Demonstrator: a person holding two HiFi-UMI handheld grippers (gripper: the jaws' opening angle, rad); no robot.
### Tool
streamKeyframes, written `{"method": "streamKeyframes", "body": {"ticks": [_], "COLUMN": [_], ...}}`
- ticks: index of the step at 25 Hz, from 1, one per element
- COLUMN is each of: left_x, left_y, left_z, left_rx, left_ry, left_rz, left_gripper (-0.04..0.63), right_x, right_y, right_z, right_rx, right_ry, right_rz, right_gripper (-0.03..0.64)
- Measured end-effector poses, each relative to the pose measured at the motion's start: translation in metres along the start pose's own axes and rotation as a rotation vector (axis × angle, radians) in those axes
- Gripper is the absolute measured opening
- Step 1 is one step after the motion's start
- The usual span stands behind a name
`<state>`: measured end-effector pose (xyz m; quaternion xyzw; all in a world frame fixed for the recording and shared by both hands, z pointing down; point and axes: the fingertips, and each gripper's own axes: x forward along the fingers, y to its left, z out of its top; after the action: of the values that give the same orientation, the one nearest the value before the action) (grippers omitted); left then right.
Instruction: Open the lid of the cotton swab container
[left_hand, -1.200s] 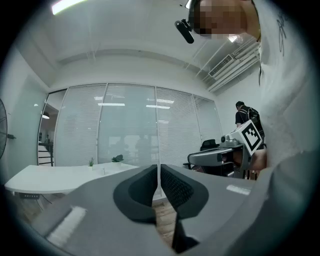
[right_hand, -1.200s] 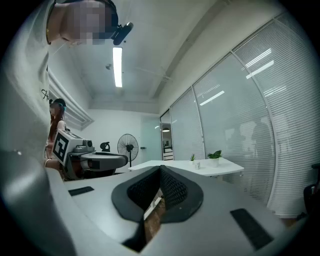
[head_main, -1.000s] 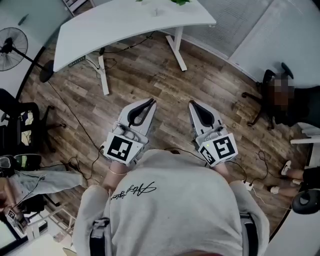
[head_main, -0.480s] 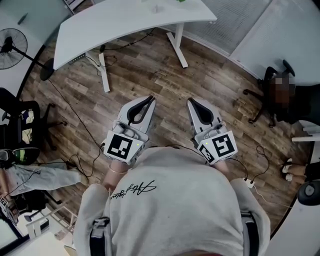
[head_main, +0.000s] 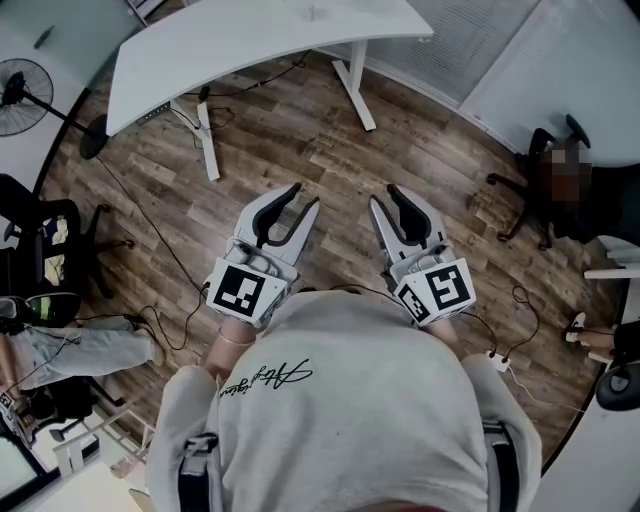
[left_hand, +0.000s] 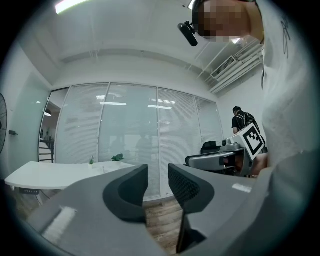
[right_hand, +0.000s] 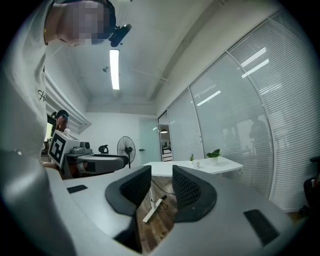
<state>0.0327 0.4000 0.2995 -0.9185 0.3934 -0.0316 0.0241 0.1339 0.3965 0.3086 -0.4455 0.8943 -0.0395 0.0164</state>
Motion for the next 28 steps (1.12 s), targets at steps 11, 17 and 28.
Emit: {"method": "streamKeyframes", "body": {"ticks": [11,17,28], "left_x": [-0.001,0.000,0.017], "left_y": [0.003,0.000,-0.011], "left_z": [0.002,0.003,0.005], "left_rx": [-0.039,-0.055,-0.070], "left_ry": [-0.010,-0.021,-0.037], "left_rz": [0.038,0.068,0.090], "left_gripper": [0.312,0.376,0.380], "right_x": [-0.007,-0.011,-0.016], "right_y": [-0.008,-0.011,-0.026], "right_z": [0.003,0.001,0.002], "right_rx": [0.052,0.048,0.047], "right_ry": [-0.037,-0.027,-0.018], "right_rz": [-0.055,-0.054,-0.014], "right_gripper": [0.329,0.350,0.350]}}
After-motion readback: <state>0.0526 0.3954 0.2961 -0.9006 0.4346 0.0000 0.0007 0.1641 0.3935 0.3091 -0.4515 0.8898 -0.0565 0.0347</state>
